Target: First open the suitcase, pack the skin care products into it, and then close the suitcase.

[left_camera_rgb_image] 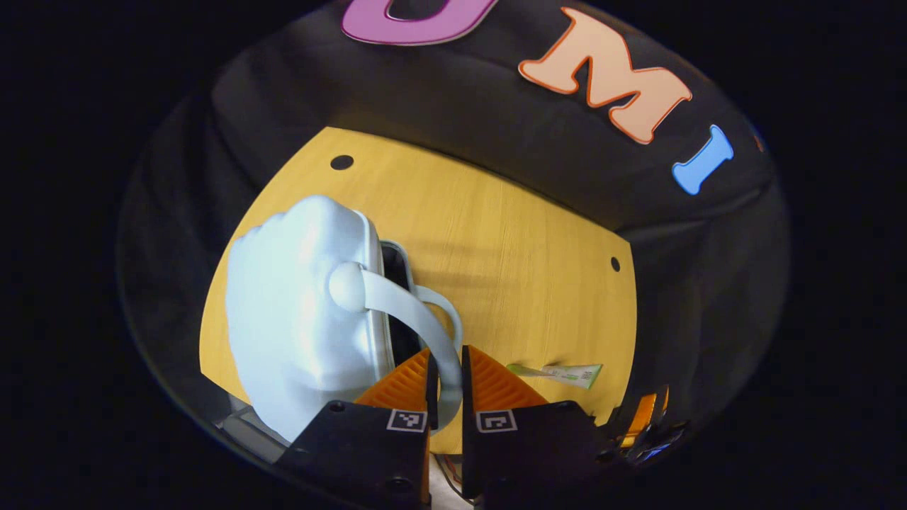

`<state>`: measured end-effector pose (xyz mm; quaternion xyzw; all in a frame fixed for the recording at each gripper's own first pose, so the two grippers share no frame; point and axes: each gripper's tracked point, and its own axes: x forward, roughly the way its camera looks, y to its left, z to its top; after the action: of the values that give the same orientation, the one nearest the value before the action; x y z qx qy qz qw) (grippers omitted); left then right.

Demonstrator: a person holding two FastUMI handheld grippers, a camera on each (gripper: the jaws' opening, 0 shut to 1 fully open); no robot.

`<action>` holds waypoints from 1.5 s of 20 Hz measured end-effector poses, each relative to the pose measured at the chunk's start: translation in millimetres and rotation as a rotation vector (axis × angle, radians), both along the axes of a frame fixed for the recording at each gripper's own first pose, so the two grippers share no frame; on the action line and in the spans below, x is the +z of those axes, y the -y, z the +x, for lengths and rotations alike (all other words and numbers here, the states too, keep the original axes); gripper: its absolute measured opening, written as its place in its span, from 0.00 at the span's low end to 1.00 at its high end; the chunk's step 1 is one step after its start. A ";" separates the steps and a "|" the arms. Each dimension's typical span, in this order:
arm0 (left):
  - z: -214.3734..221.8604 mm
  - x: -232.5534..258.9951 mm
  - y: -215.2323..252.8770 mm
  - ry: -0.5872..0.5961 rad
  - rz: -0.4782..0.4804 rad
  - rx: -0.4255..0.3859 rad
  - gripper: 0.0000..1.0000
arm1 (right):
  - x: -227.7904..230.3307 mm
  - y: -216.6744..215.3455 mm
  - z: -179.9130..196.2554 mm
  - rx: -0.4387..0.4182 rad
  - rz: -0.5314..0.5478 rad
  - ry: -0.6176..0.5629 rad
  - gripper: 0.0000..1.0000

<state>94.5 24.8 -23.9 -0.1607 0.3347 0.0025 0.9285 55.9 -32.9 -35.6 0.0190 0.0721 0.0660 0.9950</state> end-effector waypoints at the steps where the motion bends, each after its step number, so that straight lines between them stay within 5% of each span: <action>1: -2.1 5.5 -6.7 0.023 -0.004 0.011 0.11 | 2.2 -5.2 0.2 0.009 0.004 0.003 0.95; 12: -41.9 27.5 -105.6 0.063 -0.010 0.161 0.11 | 9.9 -51.9 -13.5 0.007 0.058 0.021 0.98; 19: -70.9 -12.8 -213.6 -0.035 0.169 0.289 0.10 | 10.7 -78.2 -19.3 -0.028 0.063 0.031 0.98; 30: -87.4 -127.3 -289.5 -0.113 -0.022 0.442 0.12 | -3.4 -105.7 -38.3 -0.028 0.015 0.002 0.98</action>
<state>7.1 314.3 -151.2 -0.2398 0.3429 0.2113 0.8833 17.6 72.8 -39.0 0.0272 0.0701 0.0527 0.9958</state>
